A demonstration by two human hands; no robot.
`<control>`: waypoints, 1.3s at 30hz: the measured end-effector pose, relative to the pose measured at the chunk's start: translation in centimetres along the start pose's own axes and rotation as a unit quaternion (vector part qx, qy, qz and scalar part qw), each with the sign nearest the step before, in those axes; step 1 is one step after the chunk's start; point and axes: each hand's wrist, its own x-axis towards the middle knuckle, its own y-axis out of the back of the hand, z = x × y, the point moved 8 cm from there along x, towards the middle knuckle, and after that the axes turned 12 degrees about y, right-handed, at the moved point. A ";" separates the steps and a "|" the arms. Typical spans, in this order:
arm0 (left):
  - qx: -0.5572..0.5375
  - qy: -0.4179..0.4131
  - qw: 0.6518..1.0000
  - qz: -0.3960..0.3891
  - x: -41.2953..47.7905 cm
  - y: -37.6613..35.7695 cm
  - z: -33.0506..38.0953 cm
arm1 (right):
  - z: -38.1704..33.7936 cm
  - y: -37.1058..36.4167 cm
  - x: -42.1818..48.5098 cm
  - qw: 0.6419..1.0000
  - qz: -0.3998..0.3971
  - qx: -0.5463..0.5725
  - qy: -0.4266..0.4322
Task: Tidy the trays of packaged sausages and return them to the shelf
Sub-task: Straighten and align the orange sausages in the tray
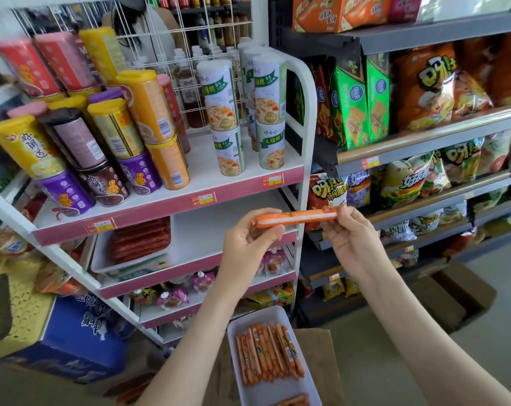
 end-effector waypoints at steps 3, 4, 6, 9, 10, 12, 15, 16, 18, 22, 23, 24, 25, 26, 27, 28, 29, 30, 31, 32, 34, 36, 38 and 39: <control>-0.001 -0.050 0.999 0.011 -0.5 -1.1 1.1 | 2.0 -0.8 -0.8 0.998 -0.032 -0.024 -0.046; 0.028 -0.082 0.996 0.018 -0.6 -1.4 1.6 | 2.6 -1.3 -1.2 0.994 -0.060 -0.059 -0.064; 0.108 -0.133 0.985 0.026 -0.7 -1.8 2.0 | 2.9 -2.5 -1.7 0.976 -0.126 -0.167 -0.060; 0.191 -0.150 0.969 0.038 -0.8 -2.3 1.7 | 0.1 -5.4 -2.4 0.941 -0.213 -0.256 0.060; 0.196 -0.145 0.969 0.040 -0.9 -2.3 1.5 | -1.1 -6.5 -2.8 0.928 -0.238 -0.267 0.104; 0.195 -0.146 0.969 0.048 -1.0 -2.2 1.3 | -2.8 -8.3 -3.8 0.890 -0.289 -0.308 0.171; 0.190 -0.164 0.966 0.064 -1.0 -2.0 1.1 | -3.6 -9.8 -4.7 0.838 -0.320 -0.374 0.237; 0.188 -0.167 0.966 0.068 -1.0 -1.9 1.1 | -3.6 -9.8 -4.8 0.834 -0.317 -0.380 0.245; 0.188 -0.173 0.964 0.077 -0.8 -1.8 1.2 | -3.5 -9.7 -4.6 0.835 -0.307 -0.384 0.245; 0.206 -0.208 0.952 0.090 -0.7 -1.7 1.8 | -3.7 -9.9 -4.5 0.841 -0.289 -0.375 0.264; 0.209 -0.215 0.949 0.093 -0.7 -1.6 1.9 | -3.7 -9.9 -4.4 0.841 -0.285 -0.372 0.270; 0.212 -0.218 0.948 0.095 -0.7 -1.6 1.9 | -3.8 -9.9 -4.4 0.840 -0.283 -0.370 0.278; 0.215 -0.218 0.947 0.094 -0.6 -1.5 2.0 | -3.8 -9.8 -4.4 0.841 -0.282 -0.365 0.283; 0.217 -0.216 0.948 0.086 -0.5 -1.6 2.0 | -3.8 -9.8 -4.4 0.846 -0.283 -0.353 0.283; 0.217 -0.206 0.952 0.070 -0.3 -1.7 2.0 | -3.9 -9.7 -4.3 0.853 -0.286 -0.335 0.280; 0.217 -0.185 0.957 0.049 0.0 -1.7 1.7 | -4.0 -9.6 -4.2 0.864 -0.284 -0.312 0.276; 0.220 -0.154 0.963 0.026 0.3 -1.7 1.2 | -4.1 -9.3 -4.0 0.876 -0.276 -0.289 0.270; 0.227 -0.121 0.966 0.005 0.7 -1.7 0.6 | -4.2 -8.9 -3.6 0.892 -0.259 -0.264 0.260; 0.230 -0.089 0.969 -0.011 1.0 -1.5 -0.1 | -4.3 -8.3 -3.2 0.910 -0.233 -0.239 0.247; 0.226 -0.062 0.972 -0.017 1.2 -1.1 -0.8 | -4.3 -7.6 -2.7 0.927 -0.205 -0.212 0.233; 0.197 -0.025 0.980 -0.007 1.4 -0.2 -1.7 | -3.9 -6.0 -1.6 0.955 -0.150 -0.166 0.197; 0.175 -0.021 0.984 0.016 1.3 0.2 -2.1 | -2.6 -4.5 -0.6 0.976 -0.115 -0.119 0.142; 0.173 -0.021 0.984 0.038 1.1 0.1 -2.4 | -0.8 -3.4 0.0 0.991 -0.092 -0.063 0.075; 0.178 -0.018 0.983 0.047 1.0 0.0 -2.7 | -0.1 -2.9 0.3 0.995 -0.081 -0.043 0.048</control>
